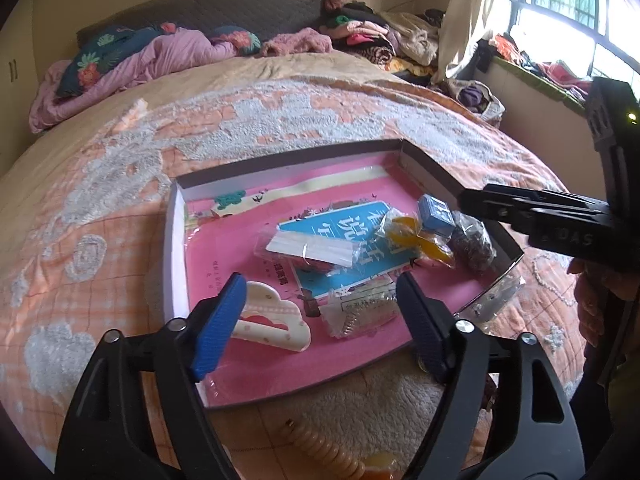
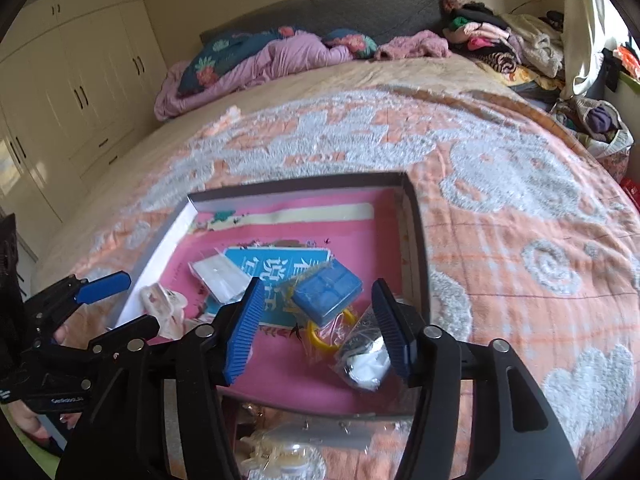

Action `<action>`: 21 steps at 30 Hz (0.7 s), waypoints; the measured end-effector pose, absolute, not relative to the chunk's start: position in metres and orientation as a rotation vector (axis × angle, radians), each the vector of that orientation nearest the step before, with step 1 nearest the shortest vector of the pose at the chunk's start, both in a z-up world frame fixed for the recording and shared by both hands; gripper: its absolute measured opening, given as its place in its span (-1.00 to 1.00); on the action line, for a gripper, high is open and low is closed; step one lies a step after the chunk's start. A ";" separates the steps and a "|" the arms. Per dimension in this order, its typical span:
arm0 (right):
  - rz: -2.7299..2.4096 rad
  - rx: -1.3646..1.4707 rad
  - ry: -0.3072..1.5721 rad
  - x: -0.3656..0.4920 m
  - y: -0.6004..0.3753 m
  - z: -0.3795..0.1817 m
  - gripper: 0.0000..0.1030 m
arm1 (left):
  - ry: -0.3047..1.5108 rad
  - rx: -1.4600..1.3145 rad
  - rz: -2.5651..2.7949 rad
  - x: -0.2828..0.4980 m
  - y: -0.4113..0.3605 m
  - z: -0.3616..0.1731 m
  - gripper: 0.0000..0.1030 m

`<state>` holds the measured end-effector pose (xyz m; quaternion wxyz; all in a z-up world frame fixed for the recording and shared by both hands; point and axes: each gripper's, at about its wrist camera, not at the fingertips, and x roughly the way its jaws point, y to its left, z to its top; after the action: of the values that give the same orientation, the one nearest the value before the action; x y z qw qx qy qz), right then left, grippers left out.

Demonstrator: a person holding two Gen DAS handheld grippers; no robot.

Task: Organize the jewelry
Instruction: 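Carry both items over the box and release them inside, then move both open tools back toward the red watch strap and pearl earrings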

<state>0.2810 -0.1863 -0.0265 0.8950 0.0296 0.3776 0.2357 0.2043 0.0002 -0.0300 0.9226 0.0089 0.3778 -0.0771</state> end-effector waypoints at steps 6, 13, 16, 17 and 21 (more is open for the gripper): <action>0.493 0.078 0.711 0.258 -0.198 -0.002 0.27 | 0.732 -0.005 -0.140 0.191 0.004 -0.013 0.70; 0.492 0.101 0.649 0.233 -0.209 0.021 0.49 | 0.691 -0.012 -0.110 0.174 0.005 0.002 0.77; 0.497 0.107 0.639 0.225 -0.213 0.026 0.54 | 0.673 -0.009 -0.100 0.166 0.005 0.009 0.77; 0.499 0.109 0.635 0.222 -0.214 0.028 0.54 | 0.669 -0.011 -0.099 0.165 0.005 0.011 0.77; 0.500 0.115 0.629 0.213 -0.219 0.031 0.54 | 0.657 -0.019 -0.095 0.159 0.005 0.017 0.77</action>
<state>0.2132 -0.2188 0.0313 0.9188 0.0561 0.3057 0.2431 0.1586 0.0054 0.0175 0.9455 -0.0093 0.3223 -0.0465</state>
